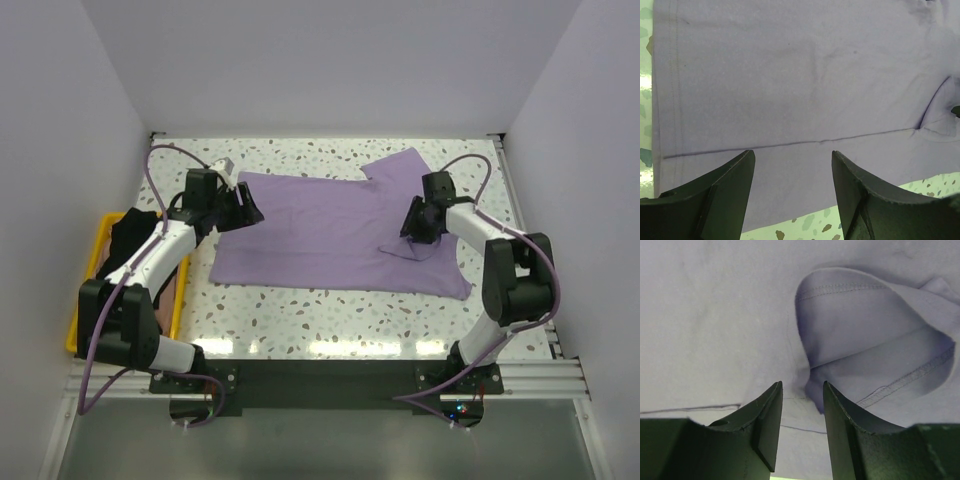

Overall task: Fold and stack the t-shirts
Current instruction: Fold the tshirt

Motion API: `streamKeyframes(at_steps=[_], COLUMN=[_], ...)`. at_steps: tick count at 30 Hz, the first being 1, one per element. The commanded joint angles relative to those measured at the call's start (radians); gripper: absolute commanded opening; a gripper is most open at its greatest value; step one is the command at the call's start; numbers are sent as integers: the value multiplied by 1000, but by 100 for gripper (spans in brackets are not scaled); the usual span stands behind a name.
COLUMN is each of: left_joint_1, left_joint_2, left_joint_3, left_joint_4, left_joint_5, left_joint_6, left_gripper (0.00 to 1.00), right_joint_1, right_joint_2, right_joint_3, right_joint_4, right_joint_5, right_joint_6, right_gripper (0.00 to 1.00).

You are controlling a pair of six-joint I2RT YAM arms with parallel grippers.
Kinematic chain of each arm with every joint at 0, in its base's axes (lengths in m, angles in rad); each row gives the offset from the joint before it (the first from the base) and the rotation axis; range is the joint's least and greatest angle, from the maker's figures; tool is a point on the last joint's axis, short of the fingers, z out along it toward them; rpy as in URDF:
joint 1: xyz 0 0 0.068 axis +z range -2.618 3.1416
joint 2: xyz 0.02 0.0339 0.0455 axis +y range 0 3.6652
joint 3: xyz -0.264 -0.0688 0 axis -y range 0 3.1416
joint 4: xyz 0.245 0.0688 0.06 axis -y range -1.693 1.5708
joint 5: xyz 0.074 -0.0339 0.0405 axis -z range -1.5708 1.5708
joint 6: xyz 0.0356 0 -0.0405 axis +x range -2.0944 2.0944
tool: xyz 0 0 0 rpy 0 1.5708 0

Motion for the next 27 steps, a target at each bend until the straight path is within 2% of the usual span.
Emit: streamKeyframes(at_steps=[1,6,9,10,13,16,27], left_joint_1=[-4,-4,-4,-4,-4,-4,-4], left_joint_2=[-10,-11,-11,-11,-11,-11,-7], left_joint_3=[-14,-17,-17,-17,-17,-17,-17], left_joint_4=[37,37,37,35,35,35,34], left_joint_5=[21,19,19,18,16,15,12], left_joint_6=[22,22,22,22,22,23,25], left_gripper=[68,68,68,68,68,68,68], right_joint_1=[16,39,45,47,53,59,90], right_joint_2=[0,21,32,35,51,67,184], right_joint_3=[1,24,44,50,84,117,286], right_joint_4=[32,27,24,23,12,0,-50], right_joint_5=[4,-1,-9,-12,-16,-13,-15], right_joint_6=[-18,-7,-3,-3,0,2,-26], right_gripper=[42,39,33,26,15,9,4])
